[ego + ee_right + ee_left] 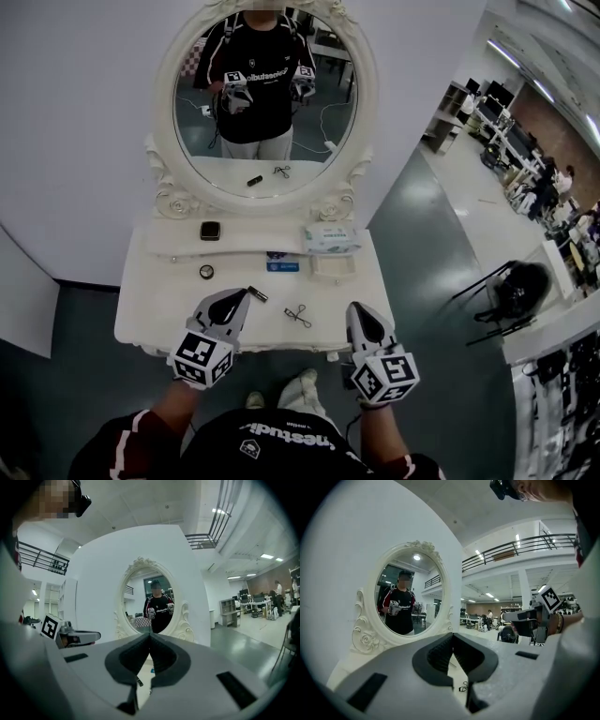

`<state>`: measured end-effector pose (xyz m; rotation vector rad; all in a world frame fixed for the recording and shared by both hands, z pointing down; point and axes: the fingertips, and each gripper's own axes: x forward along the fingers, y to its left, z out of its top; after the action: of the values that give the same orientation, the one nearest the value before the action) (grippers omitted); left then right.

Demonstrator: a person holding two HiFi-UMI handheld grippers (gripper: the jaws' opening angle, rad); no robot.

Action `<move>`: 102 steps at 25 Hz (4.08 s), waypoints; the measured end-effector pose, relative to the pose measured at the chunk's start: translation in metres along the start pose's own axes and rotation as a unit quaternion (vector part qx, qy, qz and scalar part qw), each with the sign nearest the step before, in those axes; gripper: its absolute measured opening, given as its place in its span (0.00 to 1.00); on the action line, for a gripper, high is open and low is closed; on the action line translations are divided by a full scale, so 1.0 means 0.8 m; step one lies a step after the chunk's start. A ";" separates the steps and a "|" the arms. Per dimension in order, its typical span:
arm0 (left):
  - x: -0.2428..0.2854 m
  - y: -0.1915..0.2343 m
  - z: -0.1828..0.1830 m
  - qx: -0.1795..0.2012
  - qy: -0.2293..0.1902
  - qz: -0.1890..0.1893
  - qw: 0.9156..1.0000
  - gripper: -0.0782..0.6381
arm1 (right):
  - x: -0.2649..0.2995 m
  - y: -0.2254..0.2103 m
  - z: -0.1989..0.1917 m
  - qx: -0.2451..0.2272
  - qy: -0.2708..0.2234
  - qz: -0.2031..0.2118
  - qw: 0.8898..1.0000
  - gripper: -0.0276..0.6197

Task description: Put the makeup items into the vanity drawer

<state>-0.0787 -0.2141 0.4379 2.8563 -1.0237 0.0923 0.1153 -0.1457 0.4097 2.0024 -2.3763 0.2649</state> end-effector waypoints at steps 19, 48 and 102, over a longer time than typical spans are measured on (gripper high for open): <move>0.028 -0.032 0.011 0.058 -0.028 -0.048 0.997 0.25 | 0.019 -0.020 0.004 -0.001 -0.002 0.017 1.000 0.05; 0.141 -0.069 -0.228 0.143 0.171 -0.124 0.967 0.27 | 0.005 -0.107 -0.042 0.023 0.036 -0.029 0.999 0.05; 0.191 -0.064 -0.377 0.210 0.316 -0.162 0.911 0.12 | 0.044 -0.113 -0.077 0.076 0.077 0.004 0.994 0.05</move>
<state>0.0651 -0.2348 0.7477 2.9360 -0.4242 1.2464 0.1923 -0.1860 0.4851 1.9531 -2.3330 0.5947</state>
